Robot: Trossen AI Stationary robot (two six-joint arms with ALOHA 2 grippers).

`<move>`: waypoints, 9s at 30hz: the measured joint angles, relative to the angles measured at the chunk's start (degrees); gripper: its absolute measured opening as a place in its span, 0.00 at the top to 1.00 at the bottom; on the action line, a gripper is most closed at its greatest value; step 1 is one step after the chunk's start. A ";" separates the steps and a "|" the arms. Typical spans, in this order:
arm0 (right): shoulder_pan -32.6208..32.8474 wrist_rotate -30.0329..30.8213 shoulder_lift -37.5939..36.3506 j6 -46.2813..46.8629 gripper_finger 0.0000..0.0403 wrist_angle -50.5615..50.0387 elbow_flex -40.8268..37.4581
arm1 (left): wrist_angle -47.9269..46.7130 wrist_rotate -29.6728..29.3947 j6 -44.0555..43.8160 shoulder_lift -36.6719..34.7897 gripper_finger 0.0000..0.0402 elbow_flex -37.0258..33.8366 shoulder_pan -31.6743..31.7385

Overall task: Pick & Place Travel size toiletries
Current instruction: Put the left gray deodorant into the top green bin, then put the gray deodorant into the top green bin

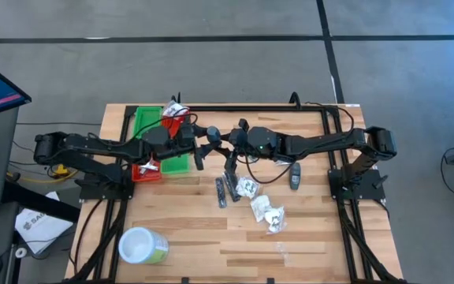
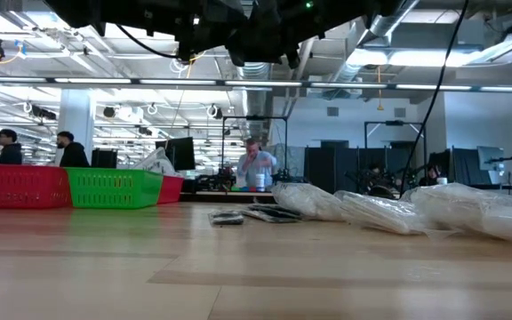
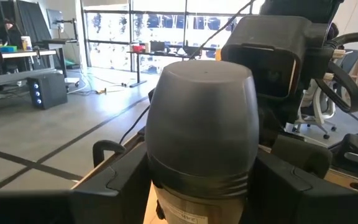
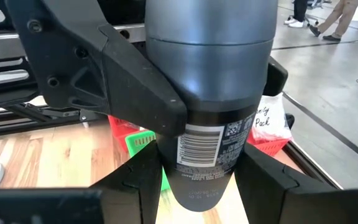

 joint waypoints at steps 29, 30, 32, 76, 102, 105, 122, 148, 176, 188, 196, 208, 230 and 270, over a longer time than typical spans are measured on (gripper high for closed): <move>-3.17 3.23 0.02 2.80 0.36 -16.10 -0.21 | -37.20 -32.98 -9.36 -16.13 0.50 0.04 0.04; -3.17 3.23 0.02 2.81 0.37 -16.21 -0.22 | -39.20 -34.94 -10.66 -16.76 0.50 0.04 0.26; -3.15 3.23 0.02 2.80 0.38 -16.26 -0.22 | -44.29 -37.17 -13.44 -18.20 0.50 0.05 1.07; -3.08 3.02 0.02 2.63 0.58 -17.83 -0.22 | -60.78 -26.00 -17.78 -0.76 0.41 0.04 39.41; -3.25 3.39 0.02 3.60 0.63 -26.71 -0.22 | -60.63 -26.06 -15.02 -0.85 0.39 0.04 38.84; -2.70 3.41 0.02 6.17 0.65 -32.41 -0.22 | -60.58 -26.06 -12.57 -1.82 0.39 0.04 37.64; 6.06 17.82 -0.35 35.95 0.70 -78.30 -0.24 | -59.36 -25.08 -11.87 -20.19 0.39 -6.29 24.27; 17.37 16.34 -22.66 84.22 0.79 -72.26 -23.67 | -56.80 -25.14 -11.81 -24.57 0.39 -11.69 23.06; 11.08 9.86 -7.24 85.74 0.35 -60.90 -27.48 | -54.83 -25.15 -11.80 -24.55 0.39 -11.67 23.06; 10.88 10.56 -0.70 84.00 0.35 -60.39 -26.27 | -54.48 -25.15 -11.81 -24.55 0.39 -11.67 23.06; 10.80 10.11 -0.94 83.82 0.39 -59.92 -26.36 | -54.40 -25.15 -11.81 -24.55 0.39 -11.65 23.06; 10.75 9.86 -0.42 82.93 0.50 -64.04 -24.21 | -54.29 -25.15 -11.81 -24.55 0.39 -11.65 23.06; 0.06 16.69 -0.59 41.07 0.50 -46.98 -9.92 | -47.16 0.15 -9.88 -31.44 0.39 -11.61 22.49; -2.79 -7.93 -0.25 8.77 0.50 1.43 -2.23 | 19.31 18.41 -8.97 -8.68 0.39 -21.33 9.50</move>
